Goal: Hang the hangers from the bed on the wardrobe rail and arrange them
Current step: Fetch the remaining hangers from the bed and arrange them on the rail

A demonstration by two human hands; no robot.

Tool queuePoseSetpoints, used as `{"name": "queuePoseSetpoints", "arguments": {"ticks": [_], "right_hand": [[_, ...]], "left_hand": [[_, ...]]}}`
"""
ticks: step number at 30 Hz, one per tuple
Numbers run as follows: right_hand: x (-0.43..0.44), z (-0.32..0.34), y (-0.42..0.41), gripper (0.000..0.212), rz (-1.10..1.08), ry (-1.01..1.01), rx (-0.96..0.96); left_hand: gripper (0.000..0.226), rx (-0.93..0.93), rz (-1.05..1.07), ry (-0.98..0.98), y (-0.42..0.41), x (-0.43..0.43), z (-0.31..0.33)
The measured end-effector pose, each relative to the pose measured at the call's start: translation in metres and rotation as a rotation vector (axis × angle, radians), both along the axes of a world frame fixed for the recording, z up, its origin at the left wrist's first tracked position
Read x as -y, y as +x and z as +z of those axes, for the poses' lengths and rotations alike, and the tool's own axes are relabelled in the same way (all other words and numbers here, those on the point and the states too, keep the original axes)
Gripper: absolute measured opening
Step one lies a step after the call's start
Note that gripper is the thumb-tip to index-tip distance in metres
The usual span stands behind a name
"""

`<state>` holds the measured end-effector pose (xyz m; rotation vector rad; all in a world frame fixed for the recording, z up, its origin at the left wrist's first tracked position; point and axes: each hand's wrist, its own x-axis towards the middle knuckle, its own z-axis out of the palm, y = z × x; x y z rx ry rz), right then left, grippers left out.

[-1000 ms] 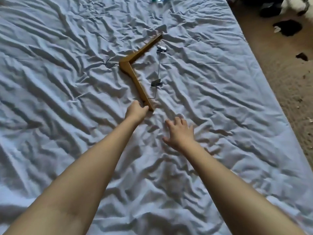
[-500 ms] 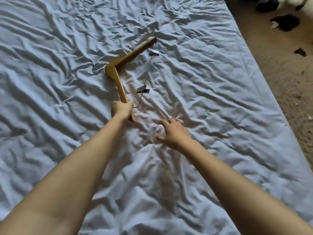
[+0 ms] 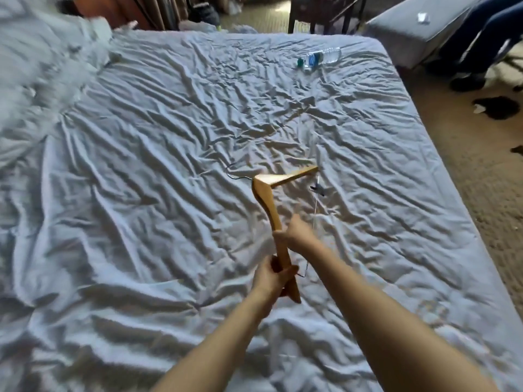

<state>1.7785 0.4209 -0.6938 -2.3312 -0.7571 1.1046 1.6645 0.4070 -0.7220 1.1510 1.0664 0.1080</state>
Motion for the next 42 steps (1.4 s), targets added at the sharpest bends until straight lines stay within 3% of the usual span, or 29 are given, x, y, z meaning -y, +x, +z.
{"name": "queuePoseSetpoints", "arguments": {"ticks": [3, 6, 8, 11, 16, 23, 25, 27, 28, 33, 38, 42], "right_hand": [[0.020, 0.002, -0.041, 0.022, -0.162, 0.114, -0.214], [0.040, 0.015, -0.073, 0.022, -0.206, 0.162, -0.211], [0.052, 0.034, -0.089, 0.015, -0.148, 0.144, -0.218], [0.058, 0.070, -0.112, 0.006, 0.019, 0.174, -0.203], [0.073, 0.139, -0.180, 0.021, 0.393, 0.292, -0.108], [0.097, 0.240, -0.301, 0.032, 0.903, 0.272, -0.078], [0.099, 0.267, -0.343, 0.029, 1.029, 0.275, -0.112], [0.098, 0.292, -0.385, 0.027, 1.136, 0.296, -0.139], [0.098, 0.302, -0.409, 0.026, 1.188, 0.310, -0.138], [0.094, 0.338, -0.568, 0.025, 1.457, 0.377, -0.059], [0.100, 0.370, -0.765, 0.027, 1.755, 0.628, 0.090], [0.111, 0.393, -0.918, 0.025, 1.914, 0.663, -0.036]], "left_hand": [[0.013, 0.019, -0.050, -0.019, -0.039, 0.029, 0.021], [0.015, -0.006, -0.306, -0.078, -0.088, 0.024, 0.050], [0.023, -0.094, -0.345, -0.014, -0.124, 0.007, 0.070], [0.033, -0.198, -0.092, 0.126, -0.166, -0.009, 0.103], [0.032, -0.165, 0.287, 0.329, -0.222, 0.004, 0.150], [0.059, -0.424, 0.683, 0.600, -0.381, 0.044, 0.221], [0.044, -0.509, 0.716, 0.679, -0.443, 0.063, 0.246], [0.014, -0.473, 0.754, 0.708, -0.497, 0.082, 0.265], [0.010, -0.450, 0.790, 0.708, -0.524, 0.093, 0.273], [0.018, -0.486, 0.951, 0.789, -0.672, 0.153, 0.318], [0.016, -0.568, 1.228, 0.863, -0.831, 0.222, 0.351], [0.032, -0.686, 1.404, 0.878, -0.957, 0.273, 0.379]]}}
